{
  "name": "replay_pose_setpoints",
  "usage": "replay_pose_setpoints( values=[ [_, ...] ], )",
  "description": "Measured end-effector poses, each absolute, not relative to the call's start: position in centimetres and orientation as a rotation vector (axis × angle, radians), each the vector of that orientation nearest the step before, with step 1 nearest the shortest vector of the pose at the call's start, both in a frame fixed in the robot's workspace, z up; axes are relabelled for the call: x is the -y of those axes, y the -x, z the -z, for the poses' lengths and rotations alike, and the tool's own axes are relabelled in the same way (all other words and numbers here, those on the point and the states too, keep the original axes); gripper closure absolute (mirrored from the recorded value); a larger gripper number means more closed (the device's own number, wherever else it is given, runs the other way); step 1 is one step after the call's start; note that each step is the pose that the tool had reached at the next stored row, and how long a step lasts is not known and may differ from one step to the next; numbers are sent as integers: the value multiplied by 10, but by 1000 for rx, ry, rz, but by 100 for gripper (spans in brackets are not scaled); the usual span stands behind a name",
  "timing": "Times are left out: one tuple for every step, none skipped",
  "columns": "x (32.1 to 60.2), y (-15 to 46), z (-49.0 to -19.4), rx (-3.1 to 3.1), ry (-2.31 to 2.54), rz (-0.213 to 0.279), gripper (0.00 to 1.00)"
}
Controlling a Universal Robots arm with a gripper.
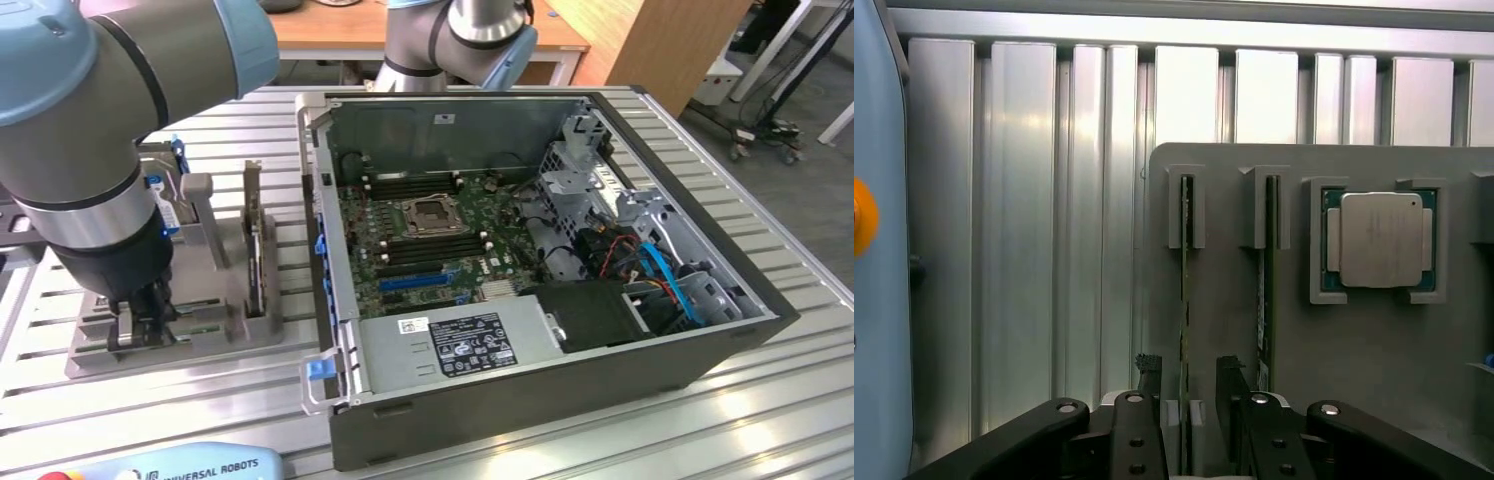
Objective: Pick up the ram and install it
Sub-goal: 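Pick up the ram and move it above insertion slot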
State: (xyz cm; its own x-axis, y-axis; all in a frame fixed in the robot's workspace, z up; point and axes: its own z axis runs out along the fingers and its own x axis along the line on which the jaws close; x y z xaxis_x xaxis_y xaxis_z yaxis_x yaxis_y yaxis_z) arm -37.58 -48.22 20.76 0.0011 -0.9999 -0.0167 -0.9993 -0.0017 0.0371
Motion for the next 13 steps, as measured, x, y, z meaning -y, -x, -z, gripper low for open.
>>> replay_pose_setpoints(
  values=[
    [482, 375, -208, 2209, -2212, 59, 65],
    [482, 374, -208, 2209, -2212, 59, 65],
    [482, 373, -208, 2209, -2212, 59, 65],
    [482, 372, -208, 2209, -2213, 59, 65],
    [482, 371, -208, 2209, -2212, 59, 65],
    [482, 370, -208, 2209, -2212, 59, 65],
    [482, 370, -208, 2209, -2212, 59, 65],
    [482, 370, -208, 2209, -2212, 59, 65],
    [482, 370, -208, 2209, -2212, 60, 65],
    [482, 370, -208, 2209, -2212, 59, 65],
    [482, 370, -208, 2209, -2212, 59, 65],
    [482, 370, -207, 2209, -2212, 59, 65],
    [482, 370, -206, 2209, -2213, 59, 65]
  ],
)
